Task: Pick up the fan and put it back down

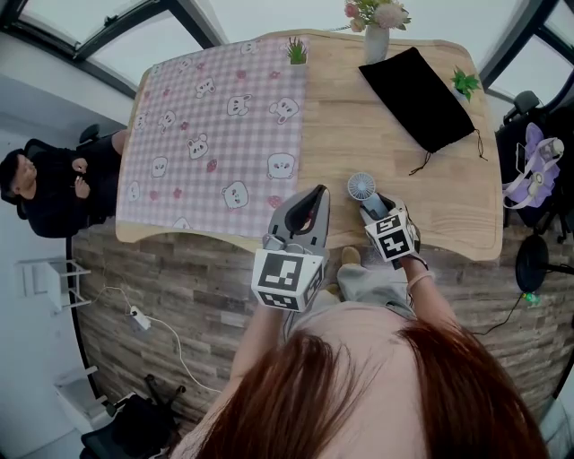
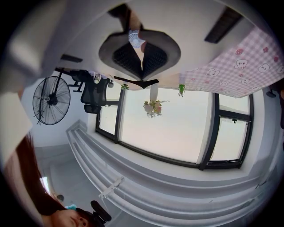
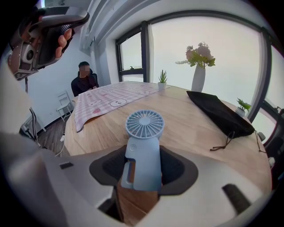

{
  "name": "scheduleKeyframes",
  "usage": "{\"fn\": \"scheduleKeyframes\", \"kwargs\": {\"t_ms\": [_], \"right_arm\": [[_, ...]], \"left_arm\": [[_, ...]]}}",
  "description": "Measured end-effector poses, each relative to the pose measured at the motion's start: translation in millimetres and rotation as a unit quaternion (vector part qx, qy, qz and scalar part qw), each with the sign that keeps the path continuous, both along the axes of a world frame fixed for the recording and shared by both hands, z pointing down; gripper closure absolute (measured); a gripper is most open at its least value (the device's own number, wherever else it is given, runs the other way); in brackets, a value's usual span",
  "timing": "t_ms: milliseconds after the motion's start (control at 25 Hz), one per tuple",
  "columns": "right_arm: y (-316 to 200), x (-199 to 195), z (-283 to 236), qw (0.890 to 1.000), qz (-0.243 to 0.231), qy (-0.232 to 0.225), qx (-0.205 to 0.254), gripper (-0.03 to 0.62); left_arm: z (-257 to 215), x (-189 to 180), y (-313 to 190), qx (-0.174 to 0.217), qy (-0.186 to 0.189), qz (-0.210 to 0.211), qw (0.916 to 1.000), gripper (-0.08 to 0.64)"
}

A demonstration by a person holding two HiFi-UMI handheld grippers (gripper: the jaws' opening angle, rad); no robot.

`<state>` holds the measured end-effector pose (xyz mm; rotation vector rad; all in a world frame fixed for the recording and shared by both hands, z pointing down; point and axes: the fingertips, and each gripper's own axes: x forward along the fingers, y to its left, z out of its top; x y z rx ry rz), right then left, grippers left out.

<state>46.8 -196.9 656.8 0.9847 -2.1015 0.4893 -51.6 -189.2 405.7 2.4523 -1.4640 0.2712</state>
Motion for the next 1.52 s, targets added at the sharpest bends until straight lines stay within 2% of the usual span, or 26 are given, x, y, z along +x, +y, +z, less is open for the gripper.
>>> {"fn": "scheduleKeyframes", "kwargs": {"t_ms": [600,760,1520], "right_arm": [[-7.1,-1.7,8.4,1.0,-0.004,-0.003,-0.001,0.379],[-3.9,-2.5,7.6,1.0,0.0,-0.005,-0.012,0.377],[-7.9,0.0,11.2,1.0,0.014,0.001,-0.002,0.37]], "left_arm": [[5.2,0.0,-3.0,-0.007,-0.001,0.001,1.0,0.548],[6.0,1.0,-2.7,-0.008,-0.001,0.002,1.0,0.548],[5.2,-2.6,-0.2,-0.006,0.001,0.004,1.0,0.548]]}}
